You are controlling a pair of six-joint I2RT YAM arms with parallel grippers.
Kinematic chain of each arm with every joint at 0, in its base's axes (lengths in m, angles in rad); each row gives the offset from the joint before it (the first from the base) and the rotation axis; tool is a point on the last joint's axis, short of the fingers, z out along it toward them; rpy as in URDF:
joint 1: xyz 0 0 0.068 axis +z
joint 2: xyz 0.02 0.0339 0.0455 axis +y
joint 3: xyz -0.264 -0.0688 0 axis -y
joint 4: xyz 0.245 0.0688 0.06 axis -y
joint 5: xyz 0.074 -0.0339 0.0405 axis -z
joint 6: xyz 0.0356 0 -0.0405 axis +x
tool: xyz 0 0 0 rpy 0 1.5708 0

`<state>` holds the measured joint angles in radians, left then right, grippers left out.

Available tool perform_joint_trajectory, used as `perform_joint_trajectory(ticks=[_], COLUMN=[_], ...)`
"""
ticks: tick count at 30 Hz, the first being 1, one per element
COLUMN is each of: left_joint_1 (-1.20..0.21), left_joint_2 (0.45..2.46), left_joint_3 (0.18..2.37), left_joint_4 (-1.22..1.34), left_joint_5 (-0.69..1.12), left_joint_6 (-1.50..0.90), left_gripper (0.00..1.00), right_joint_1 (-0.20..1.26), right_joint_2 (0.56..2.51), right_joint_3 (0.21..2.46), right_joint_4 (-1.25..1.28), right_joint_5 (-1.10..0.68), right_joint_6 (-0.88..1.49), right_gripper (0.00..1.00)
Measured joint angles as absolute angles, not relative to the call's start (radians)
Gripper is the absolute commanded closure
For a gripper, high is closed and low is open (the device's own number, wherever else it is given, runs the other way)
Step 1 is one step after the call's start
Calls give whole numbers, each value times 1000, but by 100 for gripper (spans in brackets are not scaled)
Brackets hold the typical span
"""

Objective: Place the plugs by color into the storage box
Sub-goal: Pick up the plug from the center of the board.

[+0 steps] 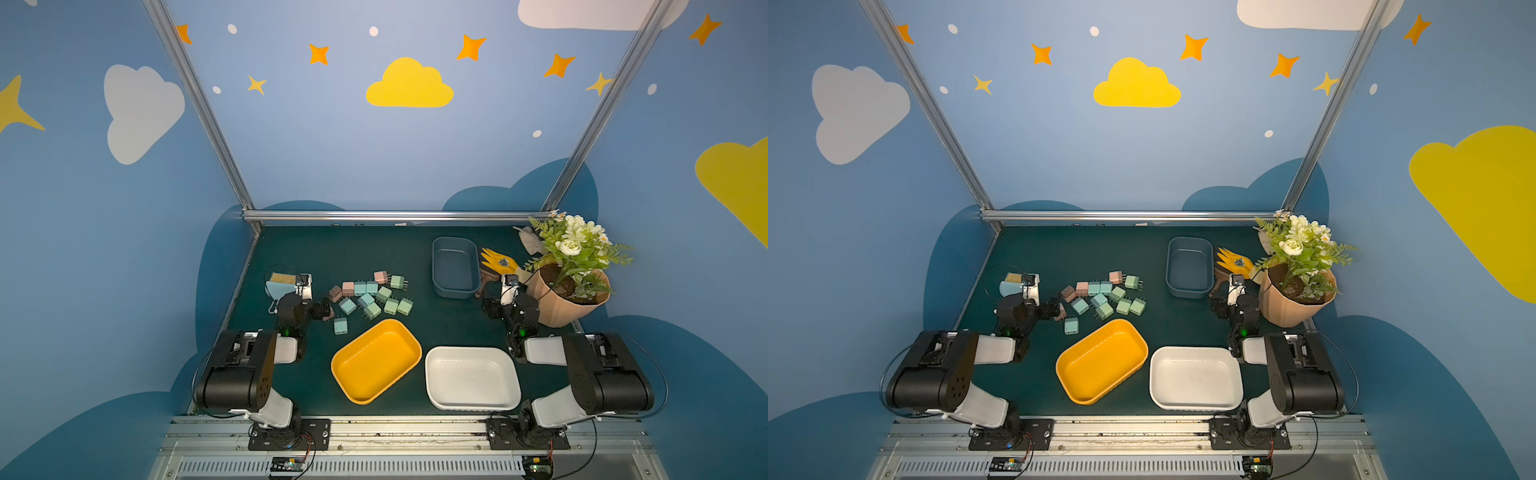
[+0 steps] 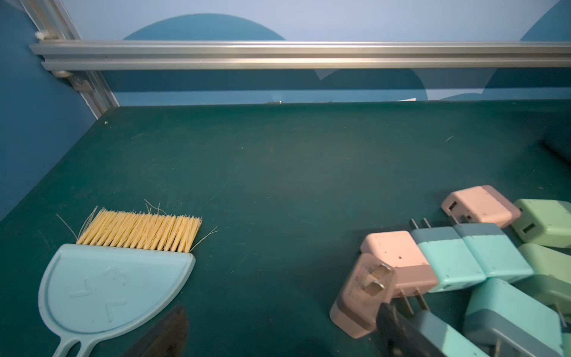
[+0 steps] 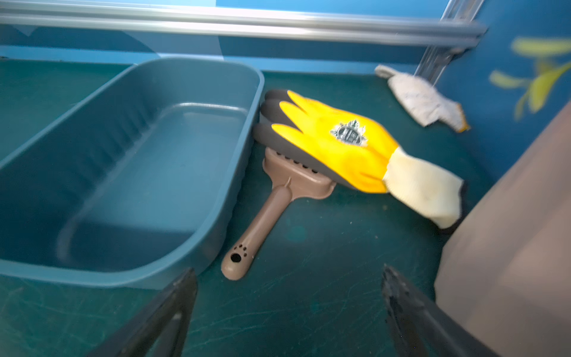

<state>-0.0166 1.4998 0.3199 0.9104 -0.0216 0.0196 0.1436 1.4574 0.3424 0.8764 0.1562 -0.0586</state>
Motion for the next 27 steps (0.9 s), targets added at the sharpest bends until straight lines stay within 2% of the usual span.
perform_joint_trajectory(ticks=[5, 10, 14, 16, 19, 21, 27], left_joint_1=[-105, -229, -287, -333, -406, -451, -484], left_joint_2=[1280, 1103, 1031, 1008, 986, 974, 957], left_joint_3=[311, 331, 376, 430, 522, 586, 801], left_joint_4=[806, 677, 551, 463, 348, 263, -59], left_joint_5=[-115, -240, -256, -255, -231, -213, -51], left_joint_6=[53, 55, 17, -11, -34, -49, -65], left_gripper=[7, 15, 17, 17, 14, 14, 11], right_joint_1=[233, 261, 361, 418, 486, 519, 581], right_joint_2=[1197, 1126, 1150, 1190, 1262, 1302, 1326], right_joint_3=[485, 833, 961, 1007, 1081, 1137, 1256], right_joint_4=[541, 165, -6, -98, -239, -329, -484], right_joint_5=[304, 204, 101, 57, 1, -30, -109], right_joint_6=[22, 160, 213, 223, 219, 208, 152], right_gripper=[6, 6, 6, 9, 29, 35, 36])
